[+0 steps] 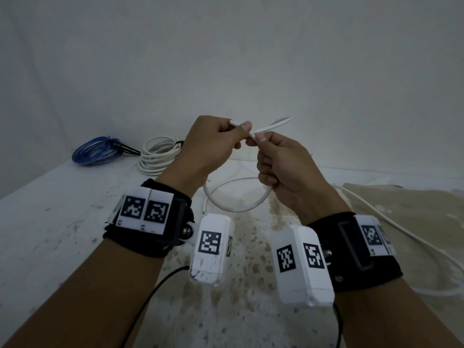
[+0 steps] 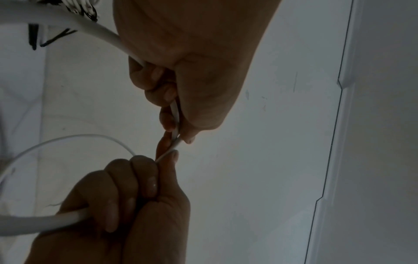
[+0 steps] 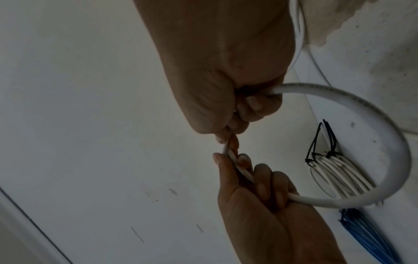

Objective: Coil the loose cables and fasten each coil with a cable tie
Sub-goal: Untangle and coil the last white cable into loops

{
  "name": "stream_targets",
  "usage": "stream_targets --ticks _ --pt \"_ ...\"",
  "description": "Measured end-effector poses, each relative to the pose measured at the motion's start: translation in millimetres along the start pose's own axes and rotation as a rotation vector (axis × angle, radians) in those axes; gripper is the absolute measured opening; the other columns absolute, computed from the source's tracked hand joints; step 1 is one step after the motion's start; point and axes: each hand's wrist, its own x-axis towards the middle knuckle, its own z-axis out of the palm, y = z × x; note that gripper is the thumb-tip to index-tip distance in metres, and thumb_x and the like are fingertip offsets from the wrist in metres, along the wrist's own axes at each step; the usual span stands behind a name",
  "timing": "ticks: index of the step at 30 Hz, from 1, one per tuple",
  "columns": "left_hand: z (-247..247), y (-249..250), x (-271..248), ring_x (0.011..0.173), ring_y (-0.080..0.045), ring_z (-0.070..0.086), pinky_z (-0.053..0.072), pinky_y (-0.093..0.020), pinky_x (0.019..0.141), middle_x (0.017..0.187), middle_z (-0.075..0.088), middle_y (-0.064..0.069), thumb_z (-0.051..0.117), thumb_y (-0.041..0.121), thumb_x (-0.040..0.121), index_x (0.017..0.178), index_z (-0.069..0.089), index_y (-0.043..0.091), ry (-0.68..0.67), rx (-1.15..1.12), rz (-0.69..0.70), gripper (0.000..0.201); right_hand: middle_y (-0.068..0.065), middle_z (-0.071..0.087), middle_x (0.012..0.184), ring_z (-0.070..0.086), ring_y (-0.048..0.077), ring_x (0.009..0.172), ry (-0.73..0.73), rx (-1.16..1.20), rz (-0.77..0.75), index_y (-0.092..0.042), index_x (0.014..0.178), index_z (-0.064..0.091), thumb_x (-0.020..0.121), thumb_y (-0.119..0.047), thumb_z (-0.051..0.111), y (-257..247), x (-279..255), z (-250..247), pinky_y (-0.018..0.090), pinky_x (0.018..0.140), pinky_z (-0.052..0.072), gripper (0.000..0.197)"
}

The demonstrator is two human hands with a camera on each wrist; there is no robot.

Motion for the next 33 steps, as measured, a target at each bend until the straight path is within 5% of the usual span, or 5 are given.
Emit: stream_targets --ticks 6,12,21,28,33 --pt "-2 0 1 0.065 -0.001 0.057 0.041 -0.013 0.06 0.074 0.071 -0.006 0.065 0.033 0.093 0.045 0.062 0.029 0.046 0.011 -0.002 0.048 -0.002 0.056 0.058 0.05 0.012 0.048 0.139 -0.287 -0.027 -0.008 0.082 0.072 0.099 -0.041 0.056 -5 1 -3 0.028 0.05 0.048 0.04" --pt "-4 5 -1 0.042 0.001 0.043 0.034 -0.019 0.053 0.051 0.055 0.01 0.064 0.03 0.094 0.063 0.071 0.022 -0.025 -0.011 0.012 0.033 -0.008 0.065 0.104 0.054 0.011 0.096 0.356 -0.95 -0.623 -0.019 0.102 0.068 0.1 -0.031 0.051 -11 6 -11 0.031 0.084 0.039 0.02" --pt "1 2 -2 0.039 0.002 0.043 0.032 -0.023 0.054 0.047 0.052 0.012 0.062 0.027 0.096 0.062 0.068 0.021 -0.011 -0.038 -0.02 0.035 0.0 0.057 0.056 0.044 0.007 0.048 0.078 -0.912 -0.401 -0.015 0.078 0.073 0.097 -0.043 0.057 -16 7 -20 0.025 0.054 0.035 0.037" --pt "-4 3 0 0.045 -0.008 0.038 0.031 -0.021 0.046 0.07 0.07 0.001 0.062 0.03 0.095 0.079 0.076 0.018 -0.112 -0.098 -0.04 0.025 0.023 0.066 0.076 0.051 0.013 0.063 0.108 -0.638 -0.348 -0.009 0.08 0.077 0.096 -0.033 0.062 -20 3 -21 0.012 0.056 0.038 0.033" --pt "-4 3 0 0.046 -0.01 0.041 0.036 -0.022 0.044 0.074 0.073 -0.001 0.063 0.03 0.095 0.082 0.076 0.015 -0.102 -0.11 -0.072 0.024 -0.012 0.055 0.053 0.046 -0.003 0.049 0.101 -0.581 -0.277 -0.021 0.07 0.072 0.097 -0.029 0.061 -19 2 -21 0.009 0.055 0.037 0.03"
